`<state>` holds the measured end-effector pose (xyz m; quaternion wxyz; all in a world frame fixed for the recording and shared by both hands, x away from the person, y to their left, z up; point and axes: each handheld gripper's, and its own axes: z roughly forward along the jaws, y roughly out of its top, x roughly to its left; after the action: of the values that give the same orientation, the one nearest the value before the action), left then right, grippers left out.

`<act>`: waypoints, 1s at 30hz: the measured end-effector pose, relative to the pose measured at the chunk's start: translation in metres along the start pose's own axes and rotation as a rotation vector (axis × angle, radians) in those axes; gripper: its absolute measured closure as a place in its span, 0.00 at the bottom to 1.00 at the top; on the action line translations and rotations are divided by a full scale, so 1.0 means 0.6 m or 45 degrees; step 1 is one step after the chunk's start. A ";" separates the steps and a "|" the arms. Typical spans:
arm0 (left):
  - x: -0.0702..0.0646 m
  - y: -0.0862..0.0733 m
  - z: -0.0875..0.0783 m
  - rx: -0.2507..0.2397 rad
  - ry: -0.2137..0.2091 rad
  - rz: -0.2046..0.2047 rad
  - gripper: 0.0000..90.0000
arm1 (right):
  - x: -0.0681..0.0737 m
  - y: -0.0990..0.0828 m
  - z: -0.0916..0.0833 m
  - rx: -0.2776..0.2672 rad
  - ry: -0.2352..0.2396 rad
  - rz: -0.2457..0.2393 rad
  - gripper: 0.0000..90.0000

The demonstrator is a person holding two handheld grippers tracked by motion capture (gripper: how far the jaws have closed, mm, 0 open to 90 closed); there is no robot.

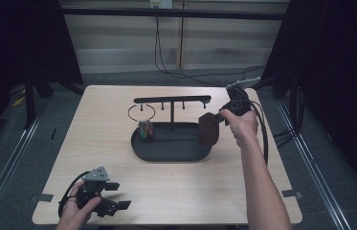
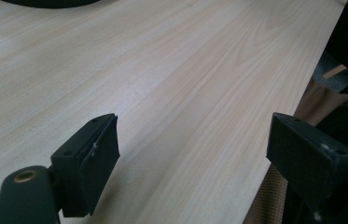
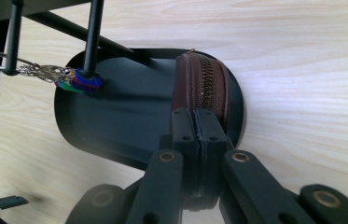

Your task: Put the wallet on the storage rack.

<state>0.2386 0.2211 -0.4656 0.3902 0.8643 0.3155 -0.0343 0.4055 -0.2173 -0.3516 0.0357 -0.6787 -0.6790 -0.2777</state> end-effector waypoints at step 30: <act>-0.004 -0.001 -0.001 0.013 0.000 0.015 0.19 | -0.005 -0.019 0.104 0.042 0.142 0.042 0.98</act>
<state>0.2366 0.2204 -0.4650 0.3859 0.8682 0.3102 -0.0336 0.4157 -0.1924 -0.4092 0.0894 -0.6726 -0.6691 -0.3031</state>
